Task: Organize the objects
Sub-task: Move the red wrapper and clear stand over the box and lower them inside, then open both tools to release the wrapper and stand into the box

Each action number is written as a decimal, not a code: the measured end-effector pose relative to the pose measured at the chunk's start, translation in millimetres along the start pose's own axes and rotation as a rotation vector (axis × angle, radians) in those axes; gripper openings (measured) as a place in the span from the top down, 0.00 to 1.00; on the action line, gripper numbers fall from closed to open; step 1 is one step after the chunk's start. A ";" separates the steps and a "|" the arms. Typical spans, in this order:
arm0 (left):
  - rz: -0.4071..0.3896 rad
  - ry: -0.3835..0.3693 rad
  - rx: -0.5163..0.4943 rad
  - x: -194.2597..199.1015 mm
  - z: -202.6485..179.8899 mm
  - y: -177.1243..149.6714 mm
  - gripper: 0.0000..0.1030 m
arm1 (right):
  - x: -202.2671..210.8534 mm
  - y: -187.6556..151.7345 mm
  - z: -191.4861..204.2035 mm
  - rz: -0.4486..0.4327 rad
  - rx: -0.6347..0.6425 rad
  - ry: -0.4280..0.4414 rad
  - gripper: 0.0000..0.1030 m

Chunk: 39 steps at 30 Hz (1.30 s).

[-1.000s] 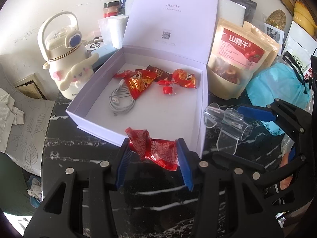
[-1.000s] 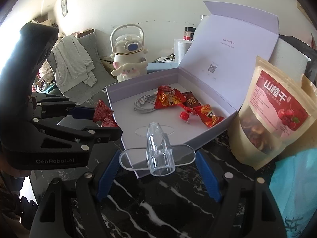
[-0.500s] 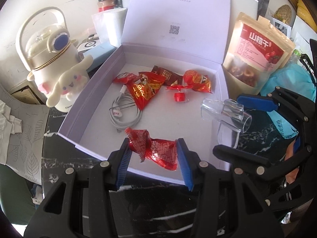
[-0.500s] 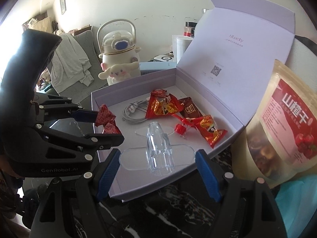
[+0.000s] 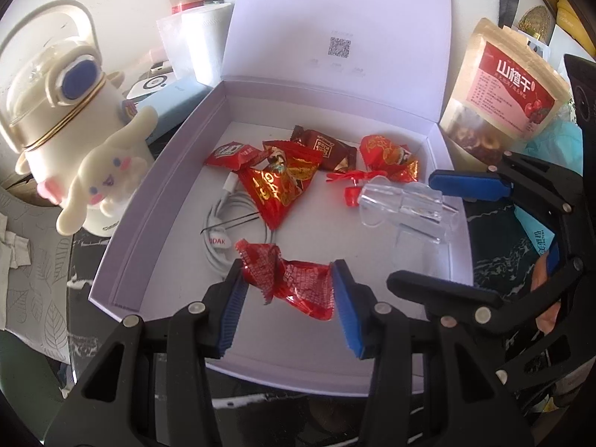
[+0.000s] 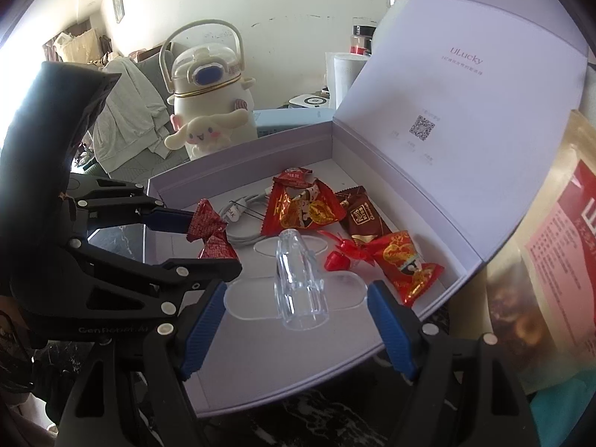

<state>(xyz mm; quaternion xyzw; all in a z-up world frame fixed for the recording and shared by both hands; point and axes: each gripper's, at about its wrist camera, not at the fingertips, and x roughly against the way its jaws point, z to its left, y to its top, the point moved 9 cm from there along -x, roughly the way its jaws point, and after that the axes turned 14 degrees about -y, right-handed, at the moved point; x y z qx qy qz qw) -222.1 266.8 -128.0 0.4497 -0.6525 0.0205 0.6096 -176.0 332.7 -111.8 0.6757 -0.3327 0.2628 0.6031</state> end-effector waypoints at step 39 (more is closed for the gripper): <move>0.097 0.007 -0.042 -36.9 12.9 6.9 0.57 | -53.2 -11.2 1.9 0.179 0.194 -0.083 0.23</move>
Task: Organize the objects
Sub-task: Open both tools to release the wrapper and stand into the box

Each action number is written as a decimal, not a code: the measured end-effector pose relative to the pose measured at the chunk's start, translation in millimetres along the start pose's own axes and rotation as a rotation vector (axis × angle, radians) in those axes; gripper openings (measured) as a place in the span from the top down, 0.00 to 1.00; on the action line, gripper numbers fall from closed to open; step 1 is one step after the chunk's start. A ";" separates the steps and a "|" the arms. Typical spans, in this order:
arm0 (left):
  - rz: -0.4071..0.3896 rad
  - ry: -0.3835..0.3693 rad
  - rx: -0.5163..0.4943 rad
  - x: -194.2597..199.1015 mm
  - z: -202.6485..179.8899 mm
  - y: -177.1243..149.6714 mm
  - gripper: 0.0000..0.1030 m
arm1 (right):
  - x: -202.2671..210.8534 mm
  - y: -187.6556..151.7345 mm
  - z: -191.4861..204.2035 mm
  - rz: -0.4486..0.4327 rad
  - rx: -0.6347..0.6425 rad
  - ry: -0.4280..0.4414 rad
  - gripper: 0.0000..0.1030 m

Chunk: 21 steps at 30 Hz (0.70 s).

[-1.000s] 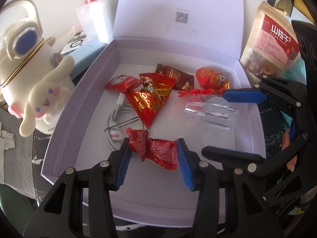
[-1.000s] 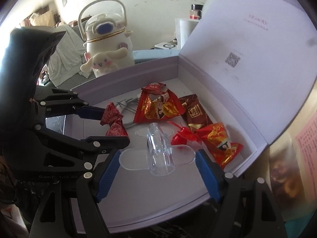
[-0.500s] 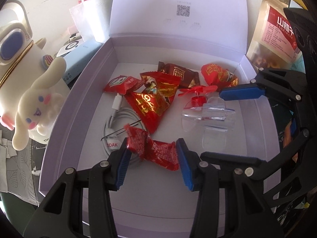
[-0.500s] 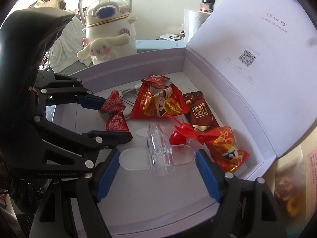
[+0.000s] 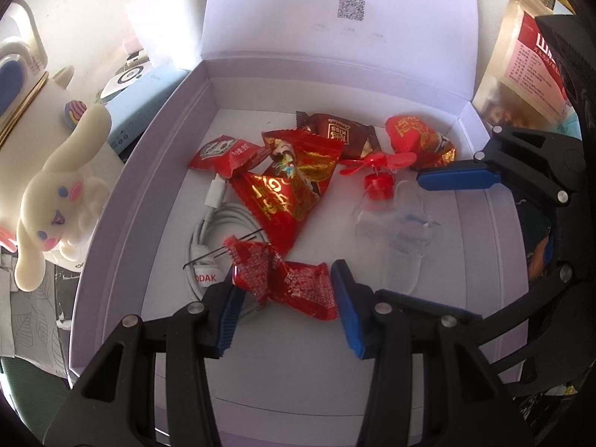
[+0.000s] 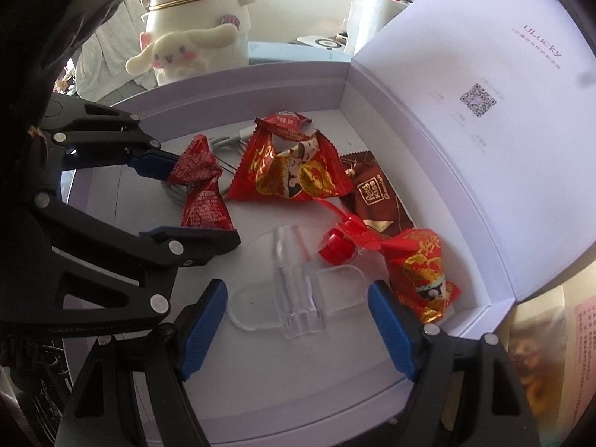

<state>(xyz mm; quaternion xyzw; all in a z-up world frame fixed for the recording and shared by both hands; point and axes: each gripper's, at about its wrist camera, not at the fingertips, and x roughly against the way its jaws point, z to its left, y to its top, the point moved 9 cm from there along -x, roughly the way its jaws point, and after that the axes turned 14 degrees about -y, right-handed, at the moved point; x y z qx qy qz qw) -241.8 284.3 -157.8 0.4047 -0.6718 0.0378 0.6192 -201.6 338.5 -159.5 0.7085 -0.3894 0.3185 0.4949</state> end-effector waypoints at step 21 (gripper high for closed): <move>-0.066 -0.007 -0.007 41.9 -30.3 2.3 0.57 | 45.8 -7.8 -6.6 -0.033 -0.019 -0.053 0.23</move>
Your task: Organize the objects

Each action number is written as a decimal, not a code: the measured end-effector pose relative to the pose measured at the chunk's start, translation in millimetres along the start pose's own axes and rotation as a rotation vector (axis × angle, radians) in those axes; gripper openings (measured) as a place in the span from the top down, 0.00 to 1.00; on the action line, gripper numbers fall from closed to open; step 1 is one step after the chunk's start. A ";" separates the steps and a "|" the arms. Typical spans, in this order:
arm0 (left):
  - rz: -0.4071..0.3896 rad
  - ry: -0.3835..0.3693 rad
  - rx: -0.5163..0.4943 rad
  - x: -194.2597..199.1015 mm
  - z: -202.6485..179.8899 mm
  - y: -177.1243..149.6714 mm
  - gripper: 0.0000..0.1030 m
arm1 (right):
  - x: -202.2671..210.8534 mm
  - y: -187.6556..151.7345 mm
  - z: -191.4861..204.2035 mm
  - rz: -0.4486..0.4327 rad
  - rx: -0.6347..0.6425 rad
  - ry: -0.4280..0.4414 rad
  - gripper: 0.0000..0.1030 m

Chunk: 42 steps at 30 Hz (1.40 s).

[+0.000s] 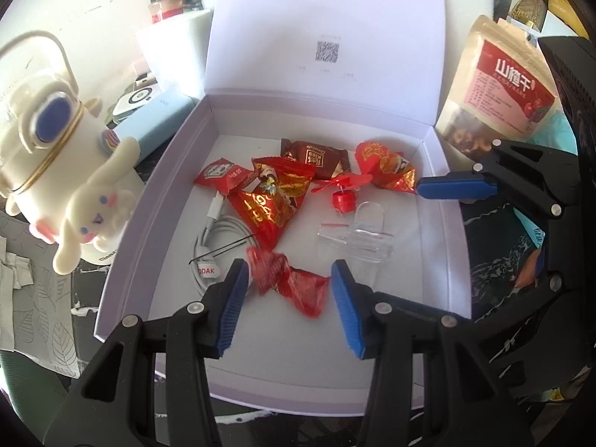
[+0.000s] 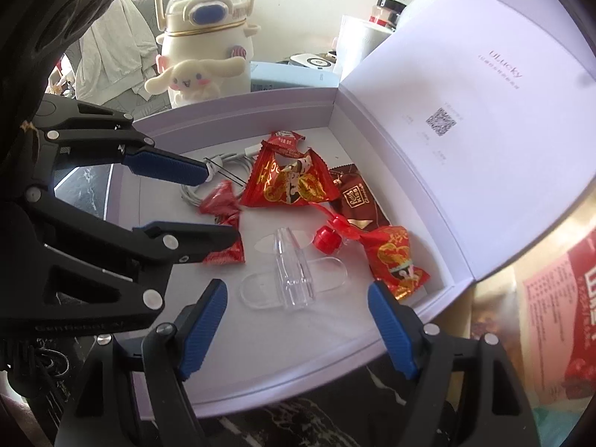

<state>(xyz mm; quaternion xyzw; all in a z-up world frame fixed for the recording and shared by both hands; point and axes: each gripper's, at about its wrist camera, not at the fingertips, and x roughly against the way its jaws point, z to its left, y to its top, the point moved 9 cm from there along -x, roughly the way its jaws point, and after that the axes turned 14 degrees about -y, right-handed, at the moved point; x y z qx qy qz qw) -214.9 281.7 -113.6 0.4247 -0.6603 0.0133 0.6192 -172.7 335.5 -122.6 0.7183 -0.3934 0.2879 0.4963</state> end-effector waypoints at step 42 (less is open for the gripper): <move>-0.226 0.241 0.177 156.8 -9.6 -54.5 0.17 | 133.9 -11.4 -19.9 -0.184 -0.212 -0.162 0.19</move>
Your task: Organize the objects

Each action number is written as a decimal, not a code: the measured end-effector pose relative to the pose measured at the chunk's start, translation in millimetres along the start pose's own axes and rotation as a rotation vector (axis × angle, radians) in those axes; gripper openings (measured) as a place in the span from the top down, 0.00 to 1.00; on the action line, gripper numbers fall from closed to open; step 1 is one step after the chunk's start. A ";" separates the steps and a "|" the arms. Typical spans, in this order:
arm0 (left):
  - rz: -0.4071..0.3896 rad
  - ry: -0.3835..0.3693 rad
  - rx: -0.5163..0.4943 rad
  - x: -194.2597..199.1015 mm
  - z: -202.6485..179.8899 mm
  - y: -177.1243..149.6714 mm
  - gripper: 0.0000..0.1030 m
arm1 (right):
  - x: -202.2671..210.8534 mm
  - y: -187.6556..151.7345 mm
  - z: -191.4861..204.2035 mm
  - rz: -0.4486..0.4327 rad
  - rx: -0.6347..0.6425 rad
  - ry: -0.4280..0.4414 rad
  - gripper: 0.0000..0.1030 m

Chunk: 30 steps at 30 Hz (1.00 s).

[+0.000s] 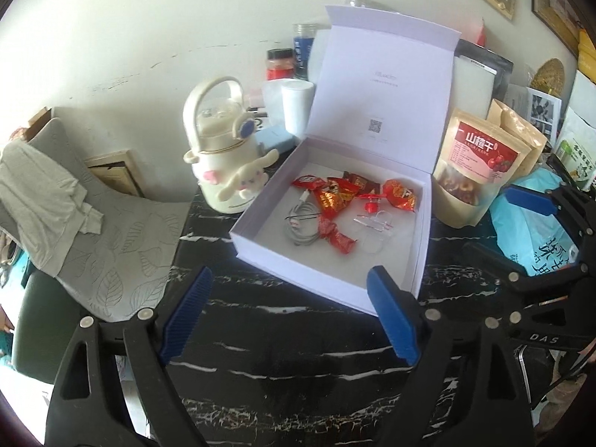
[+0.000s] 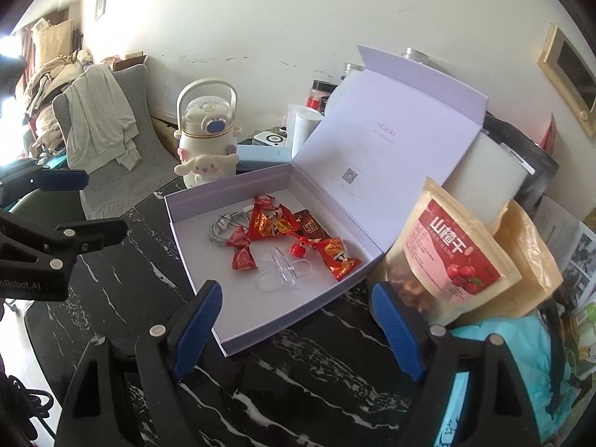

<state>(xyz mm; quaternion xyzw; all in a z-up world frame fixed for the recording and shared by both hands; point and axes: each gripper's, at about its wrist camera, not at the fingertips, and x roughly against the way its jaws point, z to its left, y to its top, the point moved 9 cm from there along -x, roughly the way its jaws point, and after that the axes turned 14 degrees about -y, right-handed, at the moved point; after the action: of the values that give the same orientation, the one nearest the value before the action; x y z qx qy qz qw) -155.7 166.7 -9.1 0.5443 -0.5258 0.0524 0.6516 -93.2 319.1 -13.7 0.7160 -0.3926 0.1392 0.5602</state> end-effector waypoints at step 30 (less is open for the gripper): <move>0.030 0.052 0.099 12.2 -0.8 -73.3 0.17 | 16.0 -59.0 30.3 0.060 -0.067 -0.005 0.19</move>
<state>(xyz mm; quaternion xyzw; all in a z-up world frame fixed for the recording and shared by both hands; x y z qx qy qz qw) -102.9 131.7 -47.8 0.5665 -0.5134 0.1022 0.6364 -47.6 288.8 -54.5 0.6851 -0.4197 0.1407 0.5786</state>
